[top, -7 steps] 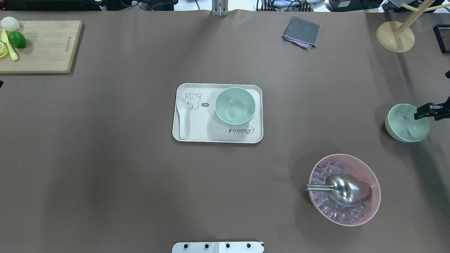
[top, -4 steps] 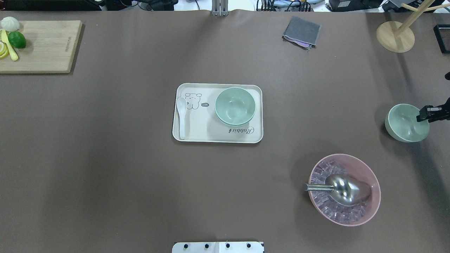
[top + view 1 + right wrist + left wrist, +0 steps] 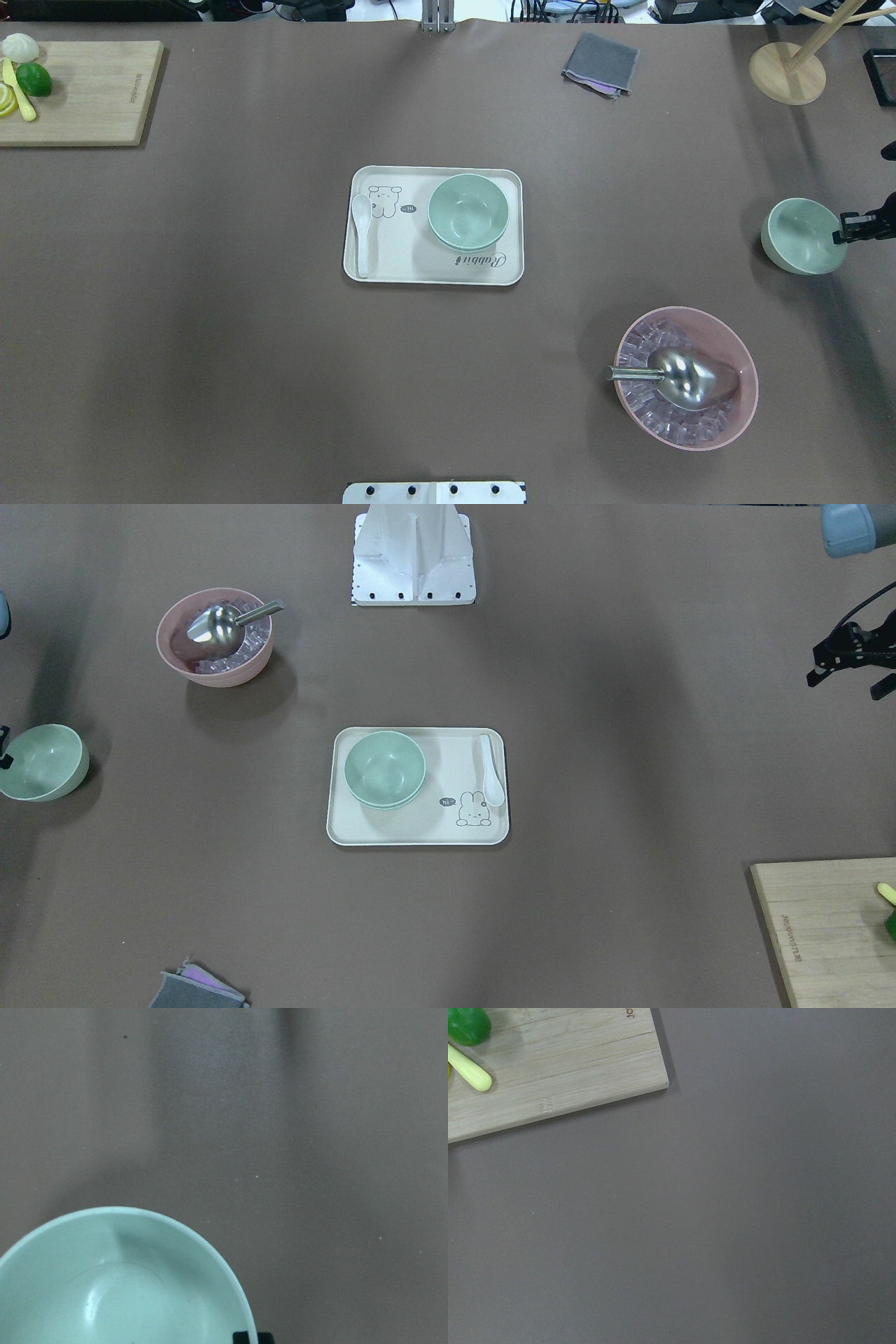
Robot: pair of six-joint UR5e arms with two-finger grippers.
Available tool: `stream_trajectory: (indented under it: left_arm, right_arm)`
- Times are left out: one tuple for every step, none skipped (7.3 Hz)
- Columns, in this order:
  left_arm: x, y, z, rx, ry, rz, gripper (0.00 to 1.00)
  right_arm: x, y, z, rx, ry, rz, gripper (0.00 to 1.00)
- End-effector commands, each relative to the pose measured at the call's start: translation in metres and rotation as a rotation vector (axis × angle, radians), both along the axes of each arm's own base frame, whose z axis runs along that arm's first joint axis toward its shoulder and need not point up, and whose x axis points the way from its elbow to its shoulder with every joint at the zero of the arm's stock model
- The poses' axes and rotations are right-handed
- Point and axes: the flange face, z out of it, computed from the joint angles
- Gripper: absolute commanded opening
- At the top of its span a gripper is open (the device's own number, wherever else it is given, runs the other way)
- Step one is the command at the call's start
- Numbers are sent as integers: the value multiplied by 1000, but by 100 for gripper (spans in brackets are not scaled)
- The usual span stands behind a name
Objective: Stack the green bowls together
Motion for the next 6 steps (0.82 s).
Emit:
stream_trajectory:
  left_arm:
    - [3, 2, -3, -13, 48, 16, 99]
    - [3, 2, -4, -15, 54, 16, 99]
    - [3, 3, 2, -24, 51, 18, 99]
    - [1, 3, 7, -26, 48, 17, 99]
    - [-4, 7, 15, -23, 42, 23, 99]
    - [-25, 6, 24, 11, 30, 26, 99]
  right_arm:
    - [-3, -3, -22, 29, -17, -4, 0]
    - [-7, -8, -32, 35, -41, -14, 0]
    - [-14, -20, -46, 38, -59, -24, 0]
    - [-23, -38, -68, 29, -55, -24, 0]
    - [-30, -58, -90, 20, -51, -20, 0]
    - [-36, -72, -115, 15, -49, -19, 0]
